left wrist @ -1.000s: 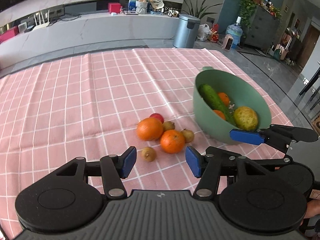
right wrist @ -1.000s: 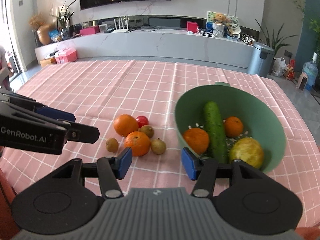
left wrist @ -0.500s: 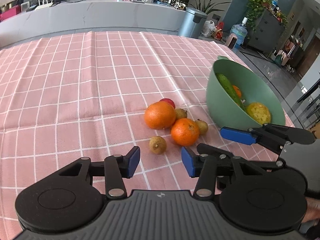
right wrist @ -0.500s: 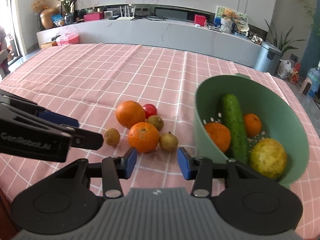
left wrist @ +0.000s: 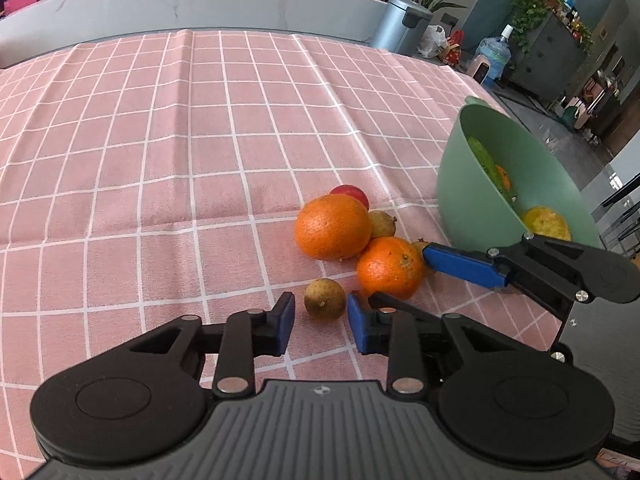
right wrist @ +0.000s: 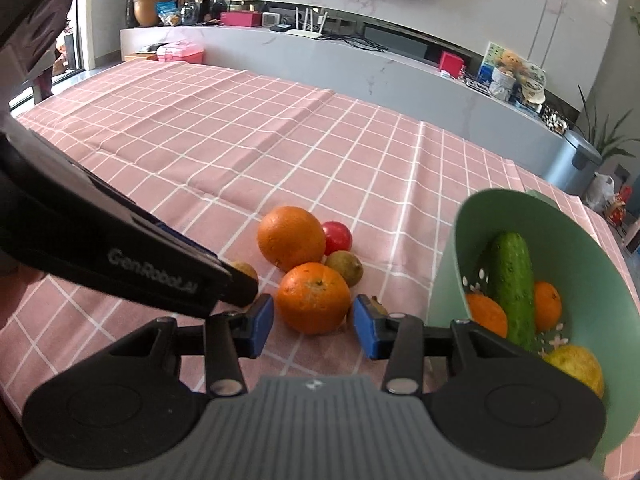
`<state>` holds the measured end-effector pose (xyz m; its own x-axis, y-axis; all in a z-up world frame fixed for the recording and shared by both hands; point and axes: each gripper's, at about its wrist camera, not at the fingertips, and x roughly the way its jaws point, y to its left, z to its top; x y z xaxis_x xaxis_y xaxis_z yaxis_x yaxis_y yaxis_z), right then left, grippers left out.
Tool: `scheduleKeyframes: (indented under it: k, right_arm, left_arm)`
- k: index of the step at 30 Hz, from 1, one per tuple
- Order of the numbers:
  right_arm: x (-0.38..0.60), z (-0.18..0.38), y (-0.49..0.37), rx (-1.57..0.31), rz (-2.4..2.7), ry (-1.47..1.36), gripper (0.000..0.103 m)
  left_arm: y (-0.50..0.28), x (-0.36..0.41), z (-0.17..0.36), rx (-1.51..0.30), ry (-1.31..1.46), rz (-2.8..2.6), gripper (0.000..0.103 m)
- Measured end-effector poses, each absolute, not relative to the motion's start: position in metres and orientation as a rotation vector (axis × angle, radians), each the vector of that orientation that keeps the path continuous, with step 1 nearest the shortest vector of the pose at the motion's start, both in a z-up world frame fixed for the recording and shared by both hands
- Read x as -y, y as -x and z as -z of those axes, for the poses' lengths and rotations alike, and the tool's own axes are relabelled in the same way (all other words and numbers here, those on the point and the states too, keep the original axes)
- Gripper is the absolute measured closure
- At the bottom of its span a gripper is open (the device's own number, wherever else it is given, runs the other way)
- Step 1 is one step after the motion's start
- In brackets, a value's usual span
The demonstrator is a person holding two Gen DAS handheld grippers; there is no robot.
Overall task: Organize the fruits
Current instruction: 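Grasp a small brown fruit with the left gripper while the right gripper grasps an orange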
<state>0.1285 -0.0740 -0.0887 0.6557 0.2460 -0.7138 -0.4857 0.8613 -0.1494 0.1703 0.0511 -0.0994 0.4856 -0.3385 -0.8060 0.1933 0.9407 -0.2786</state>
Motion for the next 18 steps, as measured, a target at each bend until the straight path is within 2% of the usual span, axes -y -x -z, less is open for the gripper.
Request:
scheduleKeyframes:
  k: [5,18]
  right_arm:
    - [0.071,0.092,-0.131,-0.736,-0.428,0.367,0.063]
    - [0.072,0.078,-0.119,-0.719,-0.449,0.365,0.065]
  left_arm:
    - [-0.173,-0.050,0.100,-1.012,0.184,0.341,0.078]
    - [-0.155,-0.055,0.085,-0.984,0.196,0.281,0.079]
